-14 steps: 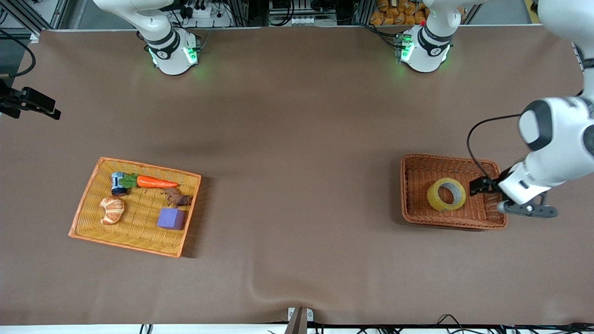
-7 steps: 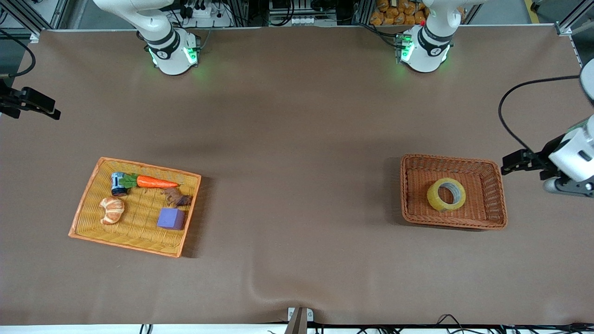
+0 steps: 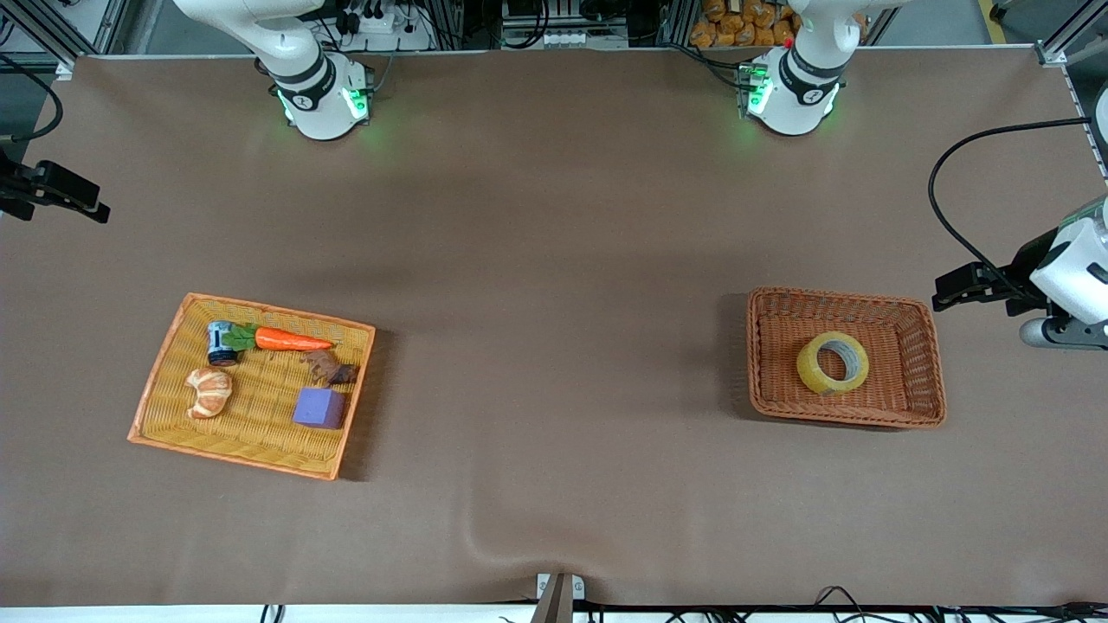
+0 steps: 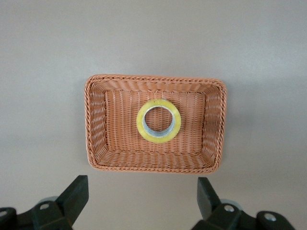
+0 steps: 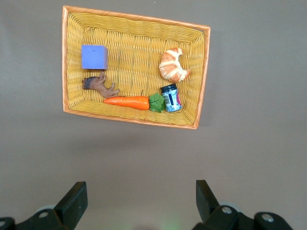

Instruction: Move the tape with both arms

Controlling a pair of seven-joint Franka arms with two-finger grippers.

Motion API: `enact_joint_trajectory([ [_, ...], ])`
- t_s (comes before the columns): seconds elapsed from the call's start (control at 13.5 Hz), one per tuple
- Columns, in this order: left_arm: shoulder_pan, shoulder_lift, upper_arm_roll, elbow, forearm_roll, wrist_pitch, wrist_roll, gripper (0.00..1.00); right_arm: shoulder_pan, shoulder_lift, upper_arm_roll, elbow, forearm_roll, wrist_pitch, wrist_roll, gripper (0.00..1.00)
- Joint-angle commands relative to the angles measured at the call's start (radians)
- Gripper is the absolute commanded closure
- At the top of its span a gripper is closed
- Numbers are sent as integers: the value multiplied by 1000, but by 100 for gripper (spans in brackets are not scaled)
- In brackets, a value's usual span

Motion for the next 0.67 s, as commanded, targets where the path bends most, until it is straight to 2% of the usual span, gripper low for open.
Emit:
enact_joint_trajectory([
  [0.0,2,-91,7,-8,28,-78,-8,0,3,-13,-3,2,13,-6,-7,0],
  [0.3,-11,-190,21,-2,21,-160,-12,0,3,-13,-3,8,13,-6,-8,0],
  [0.44,-50,-210,56,-2,16,-208,-12,0,3,-13,-3,10,13,-4,-8,0],
  [0.59,-50,-211,56,0,16,-226,-10,0,3,-13,-3,10,11,-6,-10,0],
])
